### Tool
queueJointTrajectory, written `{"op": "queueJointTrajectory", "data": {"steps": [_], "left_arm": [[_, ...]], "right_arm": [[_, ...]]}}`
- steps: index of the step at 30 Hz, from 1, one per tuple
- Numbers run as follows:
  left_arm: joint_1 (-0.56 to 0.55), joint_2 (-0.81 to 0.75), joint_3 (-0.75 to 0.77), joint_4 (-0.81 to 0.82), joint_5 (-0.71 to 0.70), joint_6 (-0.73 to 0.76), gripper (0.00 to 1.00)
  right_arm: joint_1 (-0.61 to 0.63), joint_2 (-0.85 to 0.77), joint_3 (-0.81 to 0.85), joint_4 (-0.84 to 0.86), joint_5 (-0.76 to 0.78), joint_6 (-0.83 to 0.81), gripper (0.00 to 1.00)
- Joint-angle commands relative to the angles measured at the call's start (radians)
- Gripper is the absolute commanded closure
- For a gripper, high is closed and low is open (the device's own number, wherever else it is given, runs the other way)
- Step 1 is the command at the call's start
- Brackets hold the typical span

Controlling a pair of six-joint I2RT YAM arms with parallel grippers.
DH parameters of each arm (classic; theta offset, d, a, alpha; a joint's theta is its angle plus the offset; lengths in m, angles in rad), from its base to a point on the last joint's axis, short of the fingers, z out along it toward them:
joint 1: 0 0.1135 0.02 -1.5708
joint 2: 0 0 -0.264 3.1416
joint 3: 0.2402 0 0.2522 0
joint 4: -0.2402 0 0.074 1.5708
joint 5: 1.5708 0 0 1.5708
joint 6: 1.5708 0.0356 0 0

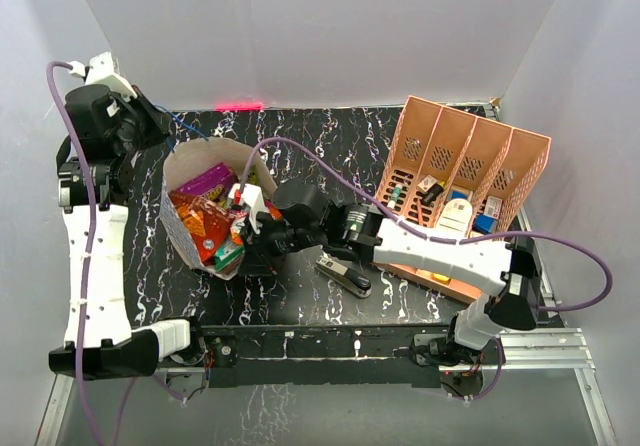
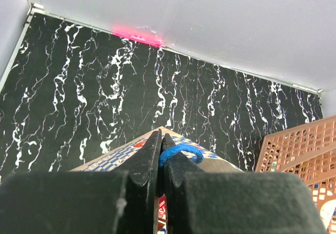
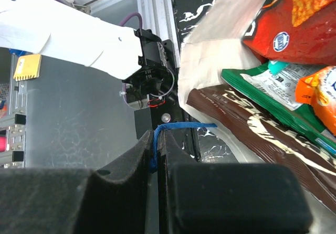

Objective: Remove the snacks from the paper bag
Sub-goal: Adjust the paper bag at the center of the board, then take out the snack from the paper bag.

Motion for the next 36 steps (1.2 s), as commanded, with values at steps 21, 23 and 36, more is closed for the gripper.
{"op": "queueJointTrajectory", "data": {"steps": [21, 23, 36], "left_arm": [[-0.002, -0.024, 0.018, 0.034, -0.013, 0.041, 1.0], [-0.002, -0.025, 0.02, 0.035, 0.003, 0.036, 1.0], [-0.002, -0.065, -0.019, 0.025, 0.046, -0.003, 1.0]], "right_arm": [[0.003, -0.21, 0.205, -0.362, 0.399, -0.283, 0.01], [0.003, -0.198, 0.228, -0.33, 0.425, -0.322, 0.01], [0.004, -0.087, 0.218, -0.269, 0.255, -1.118, 0.25]]}}
